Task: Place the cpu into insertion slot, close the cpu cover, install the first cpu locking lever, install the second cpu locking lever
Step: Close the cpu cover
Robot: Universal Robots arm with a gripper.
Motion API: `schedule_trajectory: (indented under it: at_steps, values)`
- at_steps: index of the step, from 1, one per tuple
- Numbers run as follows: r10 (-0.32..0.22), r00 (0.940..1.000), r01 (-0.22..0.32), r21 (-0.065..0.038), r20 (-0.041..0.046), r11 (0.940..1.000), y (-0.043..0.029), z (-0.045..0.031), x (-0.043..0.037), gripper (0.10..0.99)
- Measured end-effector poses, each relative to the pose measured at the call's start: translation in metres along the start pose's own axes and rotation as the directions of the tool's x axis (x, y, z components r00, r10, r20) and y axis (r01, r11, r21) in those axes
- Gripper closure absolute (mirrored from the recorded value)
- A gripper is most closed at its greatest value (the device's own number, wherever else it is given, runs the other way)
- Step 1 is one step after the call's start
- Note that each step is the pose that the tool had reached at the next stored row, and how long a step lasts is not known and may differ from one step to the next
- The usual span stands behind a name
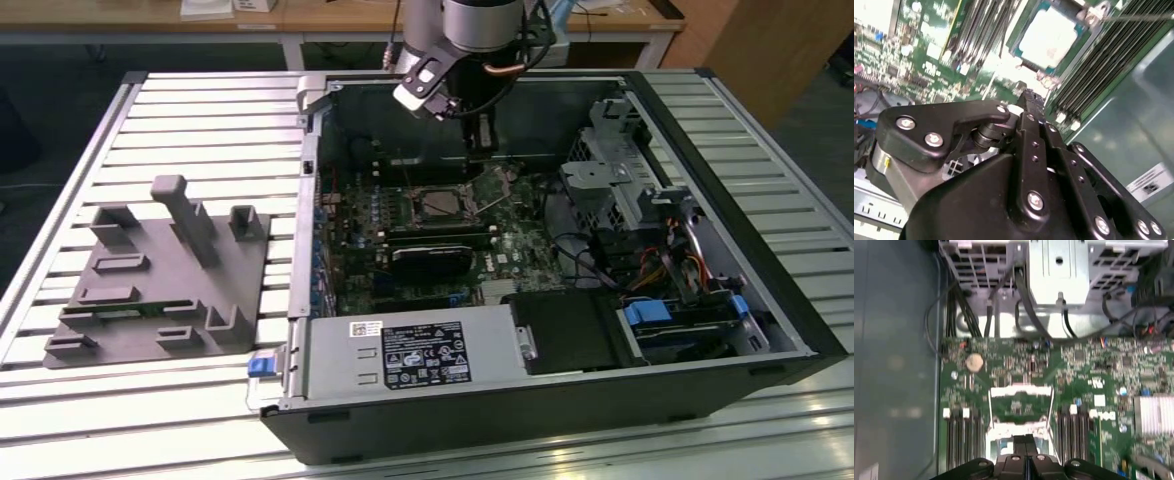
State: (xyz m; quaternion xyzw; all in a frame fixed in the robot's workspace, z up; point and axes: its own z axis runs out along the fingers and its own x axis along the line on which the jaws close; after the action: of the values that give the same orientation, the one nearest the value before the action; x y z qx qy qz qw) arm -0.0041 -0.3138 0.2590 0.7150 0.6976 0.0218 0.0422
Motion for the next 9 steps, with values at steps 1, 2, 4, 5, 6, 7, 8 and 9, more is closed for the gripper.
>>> schedule_trajectory:
  at_steps: [1, 2, 4, 5, 6, 7, 8, 9]
  values:
    - [0.000, 1.0000, 0.000, 0.000, 0.0000, 1.0000, 0.0034, 0.0003, 0.0002, 0.980]
    - [0.000, 1.0000, 0.000, 0.000, 0.0000, 1.0000, 0.0071, 0.0006, 0.0005, 0.980]
    - [0.000, 1.0000, 0.000, 0.001, 0.0000, 1.0000, 0.0141, 0.0012, 0.0010, 0.980]
    - [0.000, 1.0000, 0.000, 0.001, 0.0000, 1.0000, 0.0172, 0.0015, 0.0012, 0.980]
    - [0.000, 1.0000, 0.000, 0.001, 0.0001, 1.0000, 0.0201, 0.0018, 0.0015, 0.980]
    - [0.000, 1.0000, 0.000, 0.001, 0.0001, 1.0000, 0.0230, 0.0020, 0.0019, 0.980]
    - [0.000, 1.0000, 0.000, 0.001, 0.0001, 1.0000, 0.0258, 0.0023, 0.0022, 0.980]
    - [0.001, 1.0000, -0.001, 0.001, 0.0000, 1.0000, 0.0289, 0.0026, 0.0026, 0.980]
